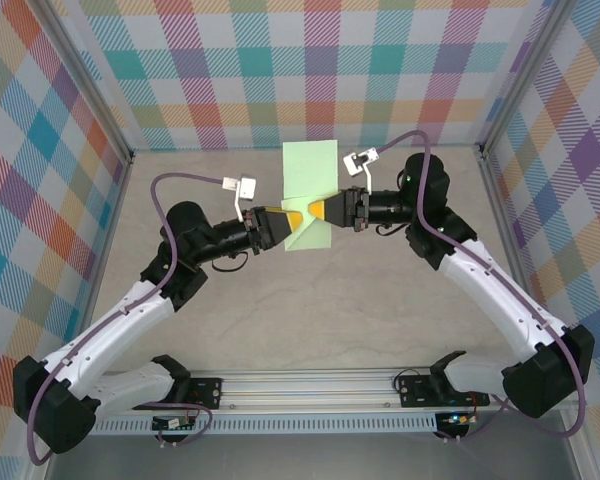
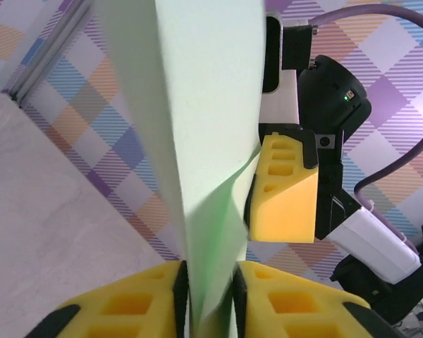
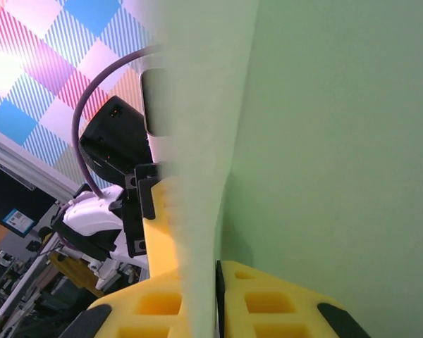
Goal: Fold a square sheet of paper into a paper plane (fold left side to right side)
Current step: Turn over the paper at the center of the table.
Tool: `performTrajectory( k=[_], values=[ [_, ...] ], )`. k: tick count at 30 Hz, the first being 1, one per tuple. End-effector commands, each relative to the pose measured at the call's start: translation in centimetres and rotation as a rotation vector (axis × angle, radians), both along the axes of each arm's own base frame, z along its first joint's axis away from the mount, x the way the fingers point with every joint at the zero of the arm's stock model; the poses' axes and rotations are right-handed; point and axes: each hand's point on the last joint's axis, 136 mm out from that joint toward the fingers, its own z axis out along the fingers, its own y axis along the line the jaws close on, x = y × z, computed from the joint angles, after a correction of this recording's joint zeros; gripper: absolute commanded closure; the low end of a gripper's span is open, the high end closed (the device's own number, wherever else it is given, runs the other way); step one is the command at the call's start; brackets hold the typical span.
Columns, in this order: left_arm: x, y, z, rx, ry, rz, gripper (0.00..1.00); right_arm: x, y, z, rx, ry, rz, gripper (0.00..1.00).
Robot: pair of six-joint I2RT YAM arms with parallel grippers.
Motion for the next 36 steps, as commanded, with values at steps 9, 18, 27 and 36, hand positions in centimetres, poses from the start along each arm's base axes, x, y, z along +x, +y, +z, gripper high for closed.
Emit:
performTrajectory(
  k=[9,18,27,36],
  values=[
    [0.8,1.9,-5.7,0.253,0.055,0.203,0.94,2.1,-5.1,-6.4,-0.371,-0.002,-0.388,0.51],
    [1.5,6.9,-16.3,1.025,0.044,0.62,1.0,2.8,-20.8,-16.1,-0.99,0.033,-1.048,0.0],
    [2.3,8.2,-19.3,1.479,0.056,0.965,1.0,-0.4,-26.6,-16.1,-0.998,-0.004,-1.294,0.0],
    [2.6,3.1,-25.9,1.56,0.245,0.87,1.0,-2.2,-28.7,-16.0,-1.029,-0.013,-1.346,0.0]
  ],
)
